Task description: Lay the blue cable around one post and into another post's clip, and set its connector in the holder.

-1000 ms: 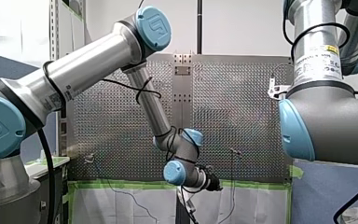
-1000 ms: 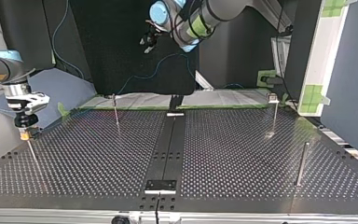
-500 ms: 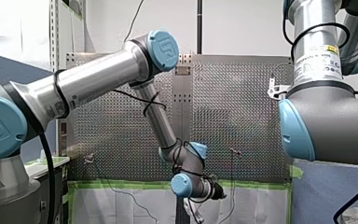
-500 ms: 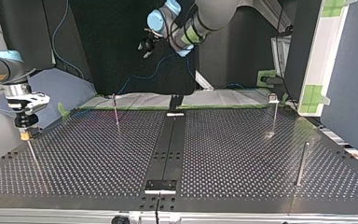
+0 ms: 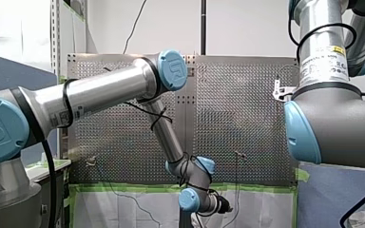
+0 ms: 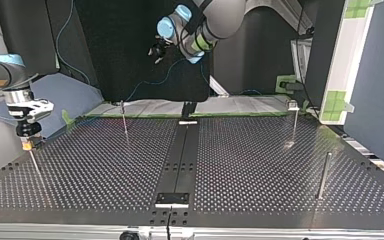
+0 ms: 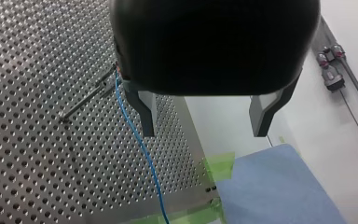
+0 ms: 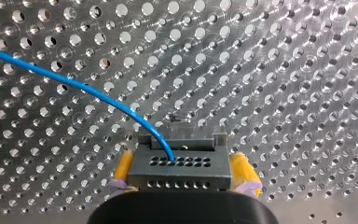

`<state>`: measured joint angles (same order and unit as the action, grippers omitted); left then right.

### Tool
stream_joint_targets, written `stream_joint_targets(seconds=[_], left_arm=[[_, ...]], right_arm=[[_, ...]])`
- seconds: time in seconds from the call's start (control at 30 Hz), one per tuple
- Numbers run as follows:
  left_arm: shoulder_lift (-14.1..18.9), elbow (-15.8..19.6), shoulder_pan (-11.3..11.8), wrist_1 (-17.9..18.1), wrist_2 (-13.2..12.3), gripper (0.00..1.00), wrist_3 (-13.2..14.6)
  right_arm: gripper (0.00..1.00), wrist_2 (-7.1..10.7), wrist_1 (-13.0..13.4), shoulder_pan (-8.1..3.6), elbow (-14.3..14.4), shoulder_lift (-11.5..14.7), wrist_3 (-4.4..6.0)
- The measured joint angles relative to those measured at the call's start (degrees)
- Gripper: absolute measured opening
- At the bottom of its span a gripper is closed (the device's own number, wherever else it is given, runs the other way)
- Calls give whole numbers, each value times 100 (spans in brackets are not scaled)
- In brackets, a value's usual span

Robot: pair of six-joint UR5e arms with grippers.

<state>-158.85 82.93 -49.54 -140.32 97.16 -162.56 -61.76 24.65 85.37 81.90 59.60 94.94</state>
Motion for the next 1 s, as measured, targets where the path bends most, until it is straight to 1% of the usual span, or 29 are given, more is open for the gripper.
stream_joint_targets(seconds=[0.13, 0.37, 0.5, 0.67, 0.8, 1.0], left_arm=[[-205, -206, 14, 18, -32, 100, -51], [-594, -594, -27, 10, -41, 100, -188], [-793, -793, -38, -76, -64, 100, -271], [-1055, -1055, -77, -222, -118, 100, -299], [-1163, -1249, -100, -304, -165, 100, -302], [-1184, -1529, -109, -346, -246, 100, -326]], right_arm=[[80, -2, 2, 1, 0, 0, 0], [80, 4, -1, -11, 0, -1, 0], [80, 5, 2, -12, 0, -1, 0], [80, -1, 5, -10, 0, -1, 0], [80, -3, 5, -3, 1, 0, 0], [80, -3, -5, 6, 1, 0, -4]])
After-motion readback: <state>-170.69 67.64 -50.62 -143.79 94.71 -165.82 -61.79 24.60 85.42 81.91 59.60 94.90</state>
